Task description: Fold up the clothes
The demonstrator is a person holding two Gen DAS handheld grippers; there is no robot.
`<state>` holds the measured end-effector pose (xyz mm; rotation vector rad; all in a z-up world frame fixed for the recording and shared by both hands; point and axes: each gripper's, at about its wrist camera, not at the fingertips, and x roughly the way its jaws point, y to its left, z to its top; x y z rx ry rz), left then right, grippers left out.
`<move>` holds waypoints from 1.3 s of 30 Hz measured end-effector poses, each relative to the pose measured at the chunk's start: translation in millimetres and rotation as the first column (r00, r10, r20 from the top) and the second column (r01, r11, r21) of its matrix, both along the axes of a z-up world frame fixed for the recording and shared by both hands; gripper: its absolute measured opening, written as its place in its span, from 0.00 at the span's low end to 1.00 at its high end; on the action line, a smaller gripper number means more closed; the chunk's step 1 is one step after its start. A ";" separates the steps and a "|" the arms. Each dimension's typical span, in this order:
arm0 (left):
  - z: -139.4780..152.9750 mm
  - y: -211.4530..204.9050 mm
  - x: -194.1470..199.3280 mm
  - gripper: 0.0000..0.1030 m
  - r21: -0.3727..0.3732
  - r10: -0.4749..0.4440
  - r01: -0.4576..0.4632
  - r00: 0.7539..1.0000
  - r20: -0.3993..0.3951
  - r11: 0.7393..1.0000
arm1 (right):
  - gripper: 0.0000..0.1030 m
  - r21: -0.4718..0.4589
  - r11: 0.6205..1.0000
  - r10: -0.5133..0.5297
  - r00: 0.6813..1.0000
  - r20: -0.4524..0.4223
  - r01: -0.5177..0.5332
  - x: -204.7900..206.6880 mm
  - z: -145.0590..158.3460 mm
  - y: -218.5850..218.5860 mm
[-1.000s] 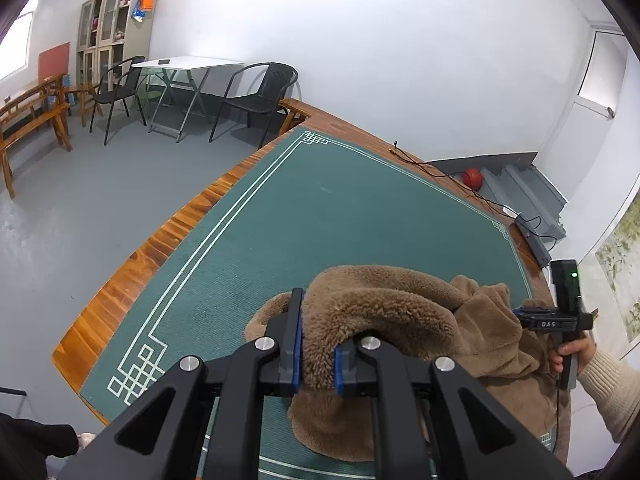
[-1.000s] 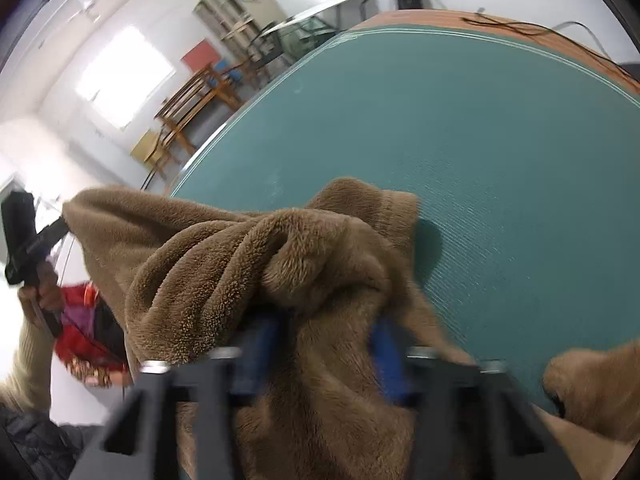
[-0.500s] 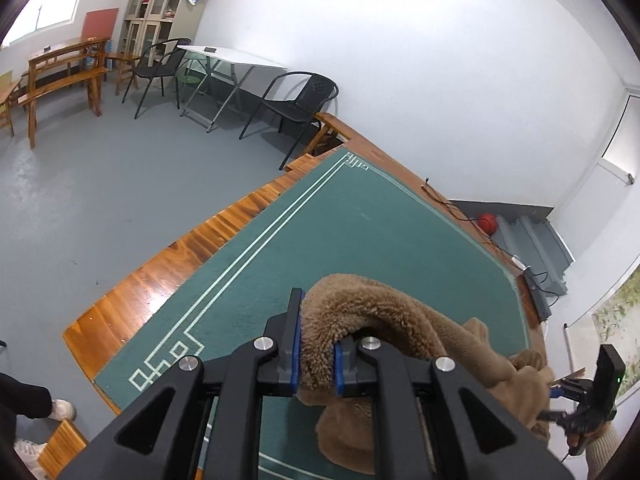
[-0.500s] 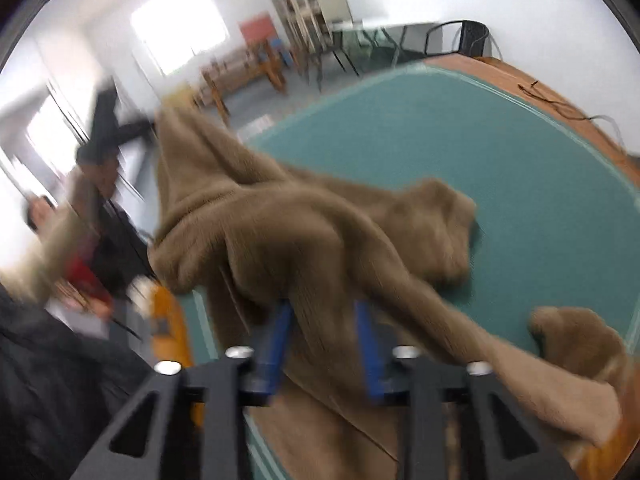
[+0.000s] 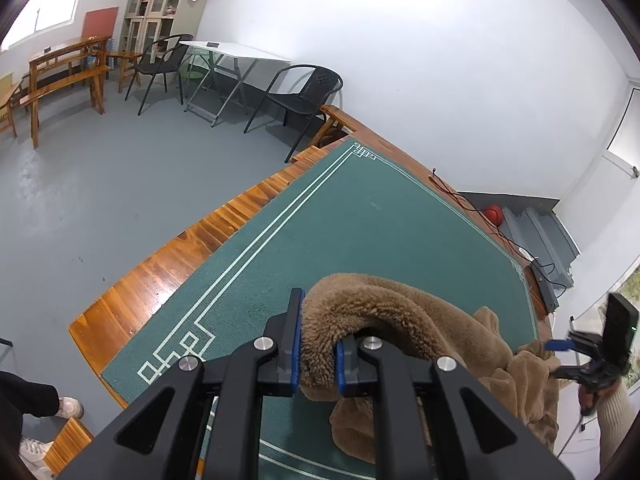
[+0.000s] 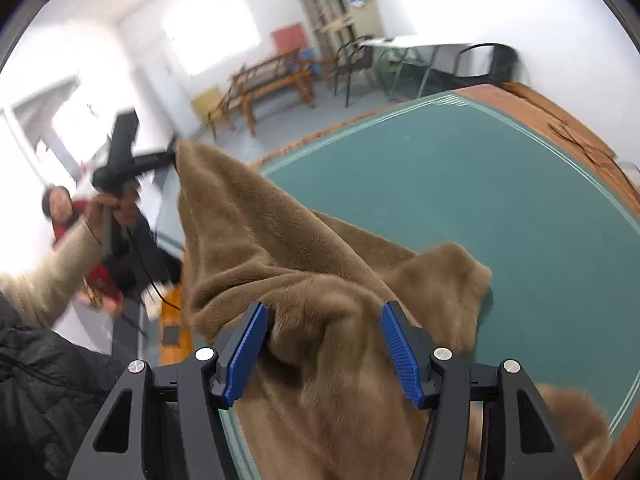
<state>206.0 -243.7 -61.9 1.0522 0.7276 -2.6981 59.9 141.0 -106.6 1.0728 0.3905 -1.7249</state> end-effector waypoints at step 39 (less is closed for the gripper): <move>-11.9 2.0 -29.3 0.16 -0.013 -0.003 0.004 0.999 0.055 1.000 | 0.66 0.162 0.873 0.428 0.882 0.199 -0.460 4.1 -18.8 -62.4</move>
